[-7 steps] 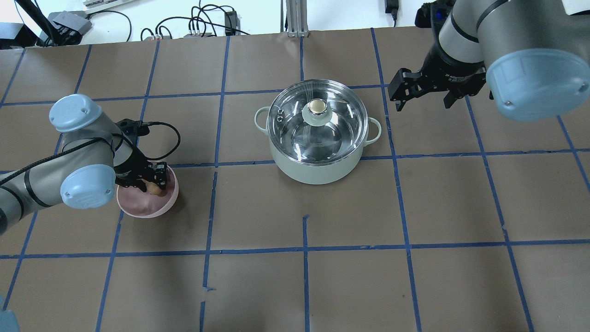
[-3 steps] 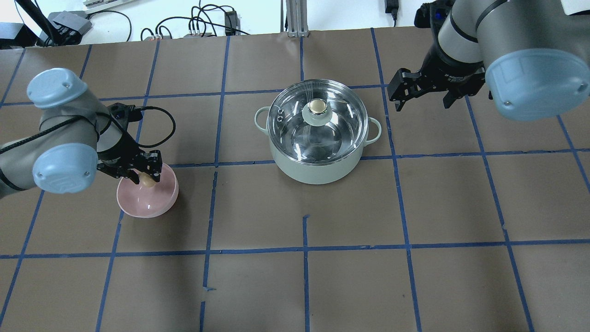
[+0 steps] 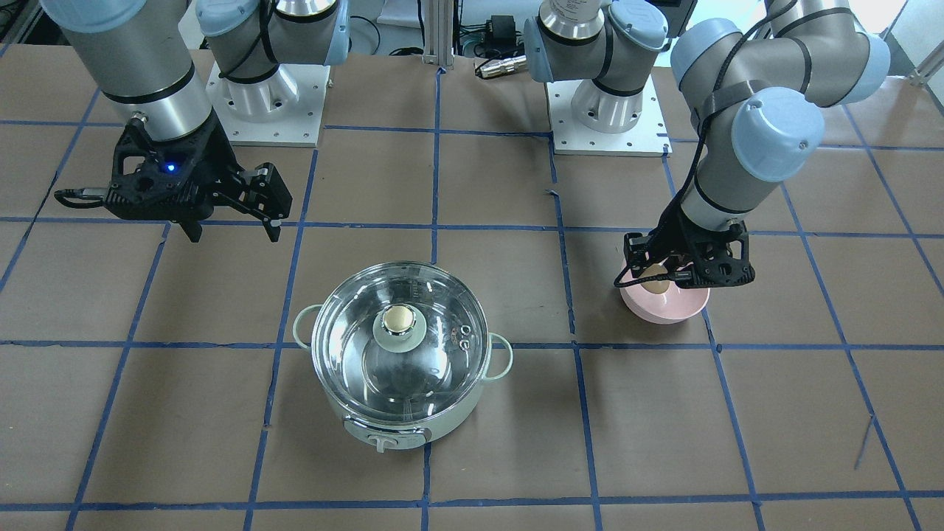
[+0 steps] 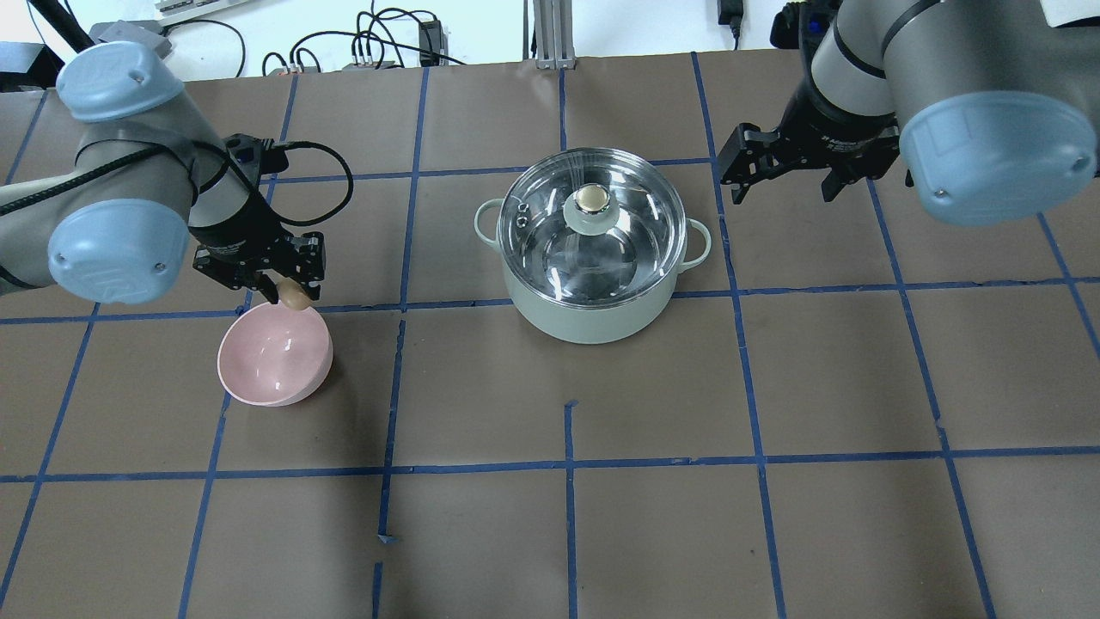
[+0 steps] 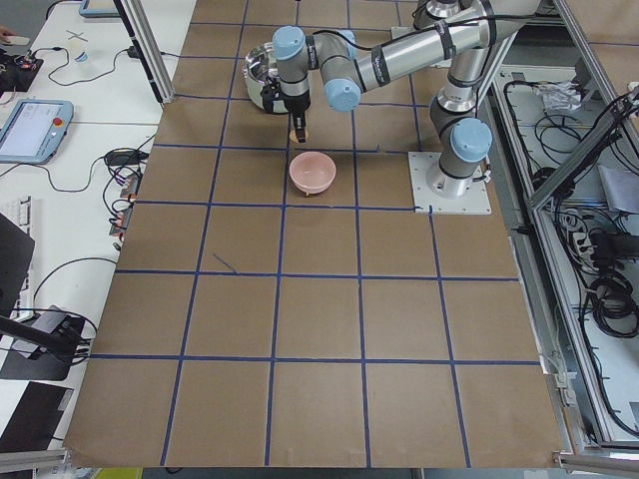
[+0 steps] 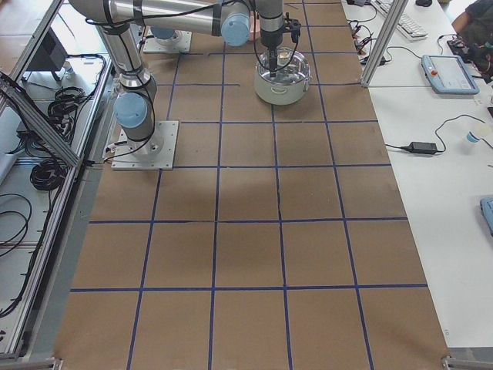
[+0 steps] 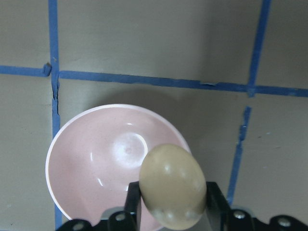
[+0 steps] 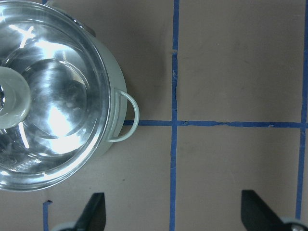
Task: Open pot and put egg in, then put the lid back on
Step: 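Lift the egg with the left gripper while the right gripper reaches the lid knob, then lift the glass lid with the right gripper while the left carries the egg over, then lower the egg into the pot and open the left gripper, then move the lid back over the pot with the right gripper while the left gripper withdraws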
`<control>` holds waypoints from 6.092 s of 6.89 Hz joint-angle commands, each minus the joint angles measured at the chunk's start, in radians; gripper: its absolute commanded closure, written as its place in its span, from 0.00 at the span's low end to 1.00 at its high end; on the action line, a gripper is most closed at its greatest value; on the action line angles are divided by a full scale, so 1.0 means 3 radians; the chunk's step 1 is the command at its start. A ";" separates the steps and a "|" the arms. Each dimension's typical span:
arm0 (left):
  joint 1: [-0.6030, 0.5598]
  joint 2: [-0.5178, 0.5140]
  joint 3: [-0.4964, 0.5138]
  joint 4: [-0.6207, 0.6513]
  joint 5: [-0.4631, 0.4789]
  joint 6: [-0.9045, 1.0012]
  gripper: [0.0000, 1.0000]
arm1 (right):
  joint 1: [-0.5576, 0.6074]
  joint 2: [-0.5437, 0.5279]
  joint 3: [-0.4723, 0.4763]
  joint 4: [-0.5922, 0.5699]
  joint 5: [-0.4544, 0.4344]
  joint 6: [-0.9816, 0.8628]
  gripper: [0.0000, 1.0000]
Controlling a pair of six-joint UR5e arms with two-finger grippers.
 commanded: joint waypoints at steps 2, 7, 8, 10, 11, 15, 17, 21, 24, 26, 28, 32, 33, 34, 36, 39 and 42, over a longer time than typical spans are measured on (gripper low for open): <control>-0.0137 0.0065 0.0131 -0.0034 -0.0044 0.0021 0.98 | 0.0545 0.0367 -0.0032 -0.0723 0.0015 0.0570 0.00; -0.0602 0.0224 0.0842 -0.0689 -0.0193 0.0027 0.99 | 0.0884 0.0859 -0.0262 -0.0991 0.0015 0.0893 0.02; -0.0613 0.0264 0.0832 -0.0704 -0.0188 0.0021 0.99 | 0.0884 0.0905 -0.0272 -0.1001 0.0015 0.0873 0.02; -0.0618 0.0326 0.0791 -0.0745 -0.0193 0.0021 0.99 | 0.0884 0.0991 -0.0247 -0.1113 0.0025 0.0868 0.03; -0.0618 0.0326 0.0791 -0.0745 -0.0198 0.0016 0.99 | 0.0899 0.1037 -0.0247 -0.1185 0.0030 0.0883 0.03; -0.0618 0.0326 0.0786 -0.0740 -0.0208 0.0006 0.99 | 0.0961 0.1038 -0.0247 -0.1135 -0.0061 0.0924 0.72; -0.0623 0.0316 0.0781 -0.0740 -0.0213 0.0001 0.99 | 0.0951 0.1002 -0.0272 -0.1094 -0.0204 0.0868 0.80; -0.0638 0.0250 0.0776 -0.0689 -0.0208 -0.0040 0.99 | 0.0528 0.0528 -0.0288 -0.0584 -0.0282 0.0557 0.80; -0.1289 -0.0346 0.0841 0.0115 -0.0198 -0.0813 0.99 | -0.0279 0.0159 -0.0257 -0.0180 -0.0205 -0.0260 0.79; -0.1573 -0.0827 0.0857 0.0830 -0.0167 -0.1118 0.99 | -0.0531 0.0097 -0.0257 -0.0015 -0.0169 -0.0486 0.78; -0.1686 -0.0998 0.0862 0.1100 -0.0167 -0.1073 0.99 | -0.0578 0.0092 -0.0237 -0.0010 -0.0063 -0.0549 0.77; -0.1687 -0.0948 0.0847 0.1234 -0.0173 -0.0814 0.17 | -0.0584 0.0092 -0.0237 -0.0010 -0.0052 -0.0554 0.75; -0.1687 -0.0846 0.0812 0.1168 -0.0162 -0.0746 0.12 | -0.0584 0.0092 -0.0237 -0.0010 -0.0046 -0.0554 0.75; -0.1636 -0.0739 0.0796 0.0975 -0.0172 -0.0498 0.08 | -0.0584 0.0092 -0.0237 -0.0010 -0.0041 -0.0554 0.74; -0.1325 -0.0305 0.0776 0.0256 -0.0188 -0.0256 0.08 | -0.0578 0.0087 -0.0237 -0.0005 -0.0031 -0.0554 0.74; -0.0803 0.0248 0.0821 -0.0828 -0.0178 -0.0173 0.03 | -0.0227 0.0122 -0.0267 -0.0065 0.0066 -0.0467 0.74; -0.0644 0.0372 0.0847 -0.1042 -0.0167 -0.0020 0.01 | 0.0447 0.0433 -0.0272 -0.0341 0.0010 0.0425 0.73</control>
